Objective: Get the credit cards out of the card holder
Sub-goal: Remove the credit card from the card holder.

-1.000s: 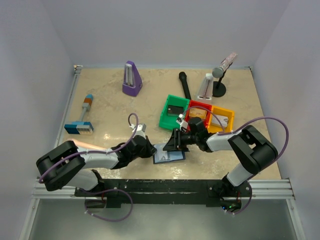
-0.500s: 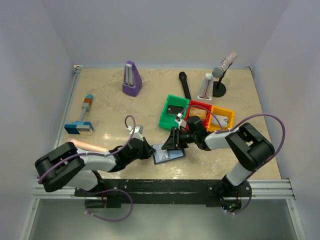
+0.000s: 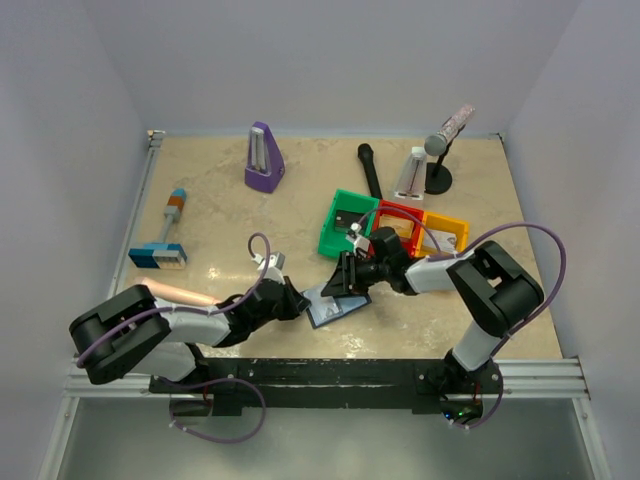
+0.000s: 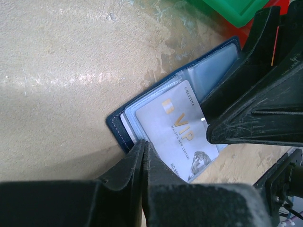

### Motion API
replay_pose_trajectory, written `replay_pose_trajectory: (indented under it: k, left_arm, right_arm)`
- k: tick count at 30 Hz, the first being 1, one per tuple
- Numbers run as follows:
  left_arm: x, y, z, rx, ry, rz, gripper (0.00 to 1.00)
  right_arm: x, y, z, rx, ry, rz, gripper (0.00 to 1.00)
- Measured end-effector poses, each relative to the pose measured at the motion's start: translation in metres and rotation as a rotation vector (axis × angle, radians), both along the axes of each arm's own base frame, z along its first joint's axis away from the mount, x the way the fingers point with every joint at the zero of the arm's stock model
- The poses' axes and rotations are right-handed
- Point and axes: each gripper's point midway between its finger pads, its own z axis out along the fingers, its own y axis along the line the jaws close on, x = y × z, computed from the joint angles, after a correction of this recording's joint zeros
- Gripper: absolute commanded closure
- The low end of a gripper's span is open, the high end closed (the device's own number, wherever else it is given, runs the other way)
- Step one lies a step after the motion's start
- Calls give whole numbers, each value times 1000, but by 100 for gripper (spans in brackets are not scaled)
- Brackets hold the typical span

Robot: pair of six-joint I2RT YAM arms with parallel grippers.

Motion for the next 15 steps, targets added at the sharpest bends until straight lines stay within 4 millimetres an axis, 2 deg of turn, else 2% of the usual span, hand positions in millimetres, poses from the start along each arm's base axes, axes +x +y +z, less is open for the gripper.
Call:
replay_pose_trajectory:
  k: [15]
  left_arm:
    - [-1, 0, 1, -37, -23, -8, 93]
  right_arm:
    - [-17, 3, -6, -34, 72, 95, 54]
